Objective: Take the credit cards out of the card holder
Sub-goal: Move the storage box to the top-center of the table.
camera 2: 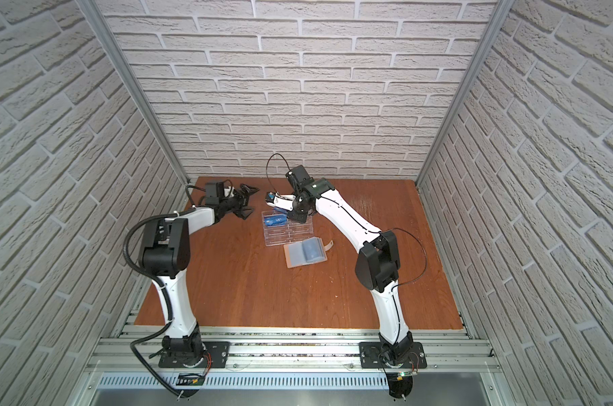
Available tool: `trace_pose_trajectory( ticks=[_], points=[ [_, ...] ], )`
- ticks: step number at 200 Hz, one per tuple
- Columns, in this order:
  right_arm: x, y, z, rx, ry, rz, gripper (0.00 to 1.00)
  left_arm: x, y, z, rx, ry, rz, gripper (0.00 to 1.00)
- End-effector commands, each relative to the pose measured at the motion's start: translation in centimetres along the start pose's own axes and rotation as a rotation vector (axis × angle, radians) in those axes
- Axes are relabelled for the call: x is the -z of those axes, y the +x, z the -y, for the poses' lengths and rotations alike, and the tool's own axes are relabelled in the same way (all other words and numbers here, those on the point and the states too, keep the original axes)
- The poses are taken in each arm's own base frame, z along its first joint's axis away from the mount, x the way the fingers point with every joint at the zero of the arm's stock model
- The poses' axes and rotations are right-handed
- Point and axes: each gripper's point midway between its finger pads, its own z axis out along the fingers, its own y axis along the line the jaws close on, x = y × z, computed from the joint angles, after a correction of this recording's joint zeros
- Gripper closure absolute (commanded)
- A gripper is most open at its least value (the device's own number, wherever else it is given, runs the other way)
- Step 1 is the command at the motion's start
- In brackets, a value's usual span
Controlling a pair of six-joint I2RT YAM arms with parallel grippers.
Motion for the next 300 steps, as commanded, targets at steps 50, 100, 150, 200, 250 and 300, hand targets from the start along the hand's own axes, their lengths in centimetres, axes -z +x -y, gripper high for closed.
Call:
trace_pose_trajectory(
  ticks=[50, 100, 150, 200, 250, 300],
  points=[
    [1.4, -0.8, 0.1, -0.016, 0.020, 0.050, 0.95, 0.0, 3.7, 1.1, -0.008, 0.029, -0.068, 0.02],
    [1.0, -0.2, 0.0, -0.020, 0.024, 0.033, 0.95, -1.3, 4.6, 2.2, -0.012, 0.047, -0.099, 0.02],
    [0.5, 0.3, 0.0, -0.012, 0.027, 0.012, 0.95, -3.0, 5.6, 3.4, -0.023, 0.059, -0.127, 0.02],
    [0.3, 0.5, 0.2, 0.005, 0.041, 0.001, 0.95, -4.6, 6.3, 4.1, -0.022, 0.074, -0.149, 0.02],
    [0.3, 0.4, 0.1, -0.004, 0.033, 0.007, 0.95, -6.4, 6.9, 5.5, -0.024, 0.098, -0.165, 0.02],
    [-0.8, 0.7, 0.0, 0.042, 0.033, -0.011, 0.95, -4.1, 5.1, 5.3, -0.019, 0.104, -0.132, 0.02]
  ],
)
